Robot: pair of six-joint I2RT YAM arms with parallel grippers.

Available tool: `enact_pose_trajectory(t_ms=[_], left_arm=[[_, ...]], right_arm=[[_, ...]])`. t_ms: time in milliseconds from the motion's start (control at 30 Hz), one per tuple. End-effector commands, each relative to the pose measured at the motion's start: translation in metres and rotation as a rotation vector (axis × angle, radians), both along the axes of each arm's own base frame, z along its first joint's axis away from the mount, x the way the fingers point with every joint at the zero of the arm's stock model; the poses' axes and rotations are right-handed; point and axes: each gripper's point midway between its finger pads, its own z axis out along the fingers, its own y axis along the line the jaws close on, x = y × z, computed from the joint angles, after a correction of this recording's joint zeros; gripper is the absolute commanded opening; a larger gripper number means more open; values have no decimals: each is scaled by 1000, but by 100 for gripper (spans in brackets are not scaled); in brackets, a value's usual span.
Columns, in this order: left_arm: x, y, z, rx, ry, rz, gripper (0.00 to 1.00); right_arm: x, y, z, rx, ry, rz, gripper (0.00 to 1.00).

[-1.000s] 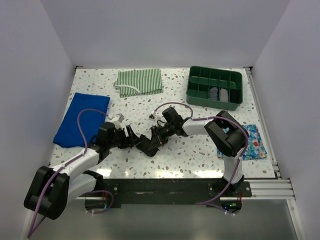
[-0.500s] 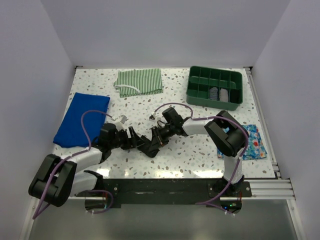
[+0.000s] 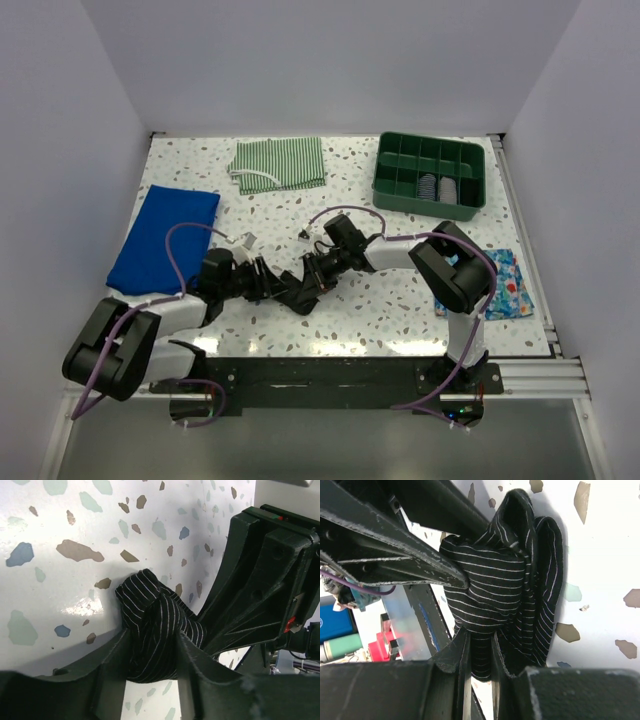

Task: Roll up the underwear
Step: Roll the underwear to the center of the board.

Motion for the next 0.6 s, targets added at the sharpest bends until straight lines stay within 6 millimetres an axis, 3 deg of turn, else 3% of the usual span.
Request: enact_pose_trajectory(t_ms=[0, 200, 333, 400, 533, 567], left_arm=[[-6, 4, -18, 35, 40, 6, 35], [1, -1, -19, 41, 41, -16, 16], [5, -3, -20, 93, 48, -25, 7], [7, -2, -22, 127, 41, -20, 5], [5, -5, -23, 161, 43, -31, 4], [5, -5, -23, 169, 41, -31, 3]], right_arm=[[-15, -28, -45, -197, 73, -43, 9], [-13, -28, -42, -200, 61, -55, 18], [-7, -31, -34, -208, 16, -95, 36], [-2, -31, -22, -199, -25, -117, 47], [9, -37, -1, -204, -123, -164, 52], [14, -38, 11, -190, -175, -174, 53]])
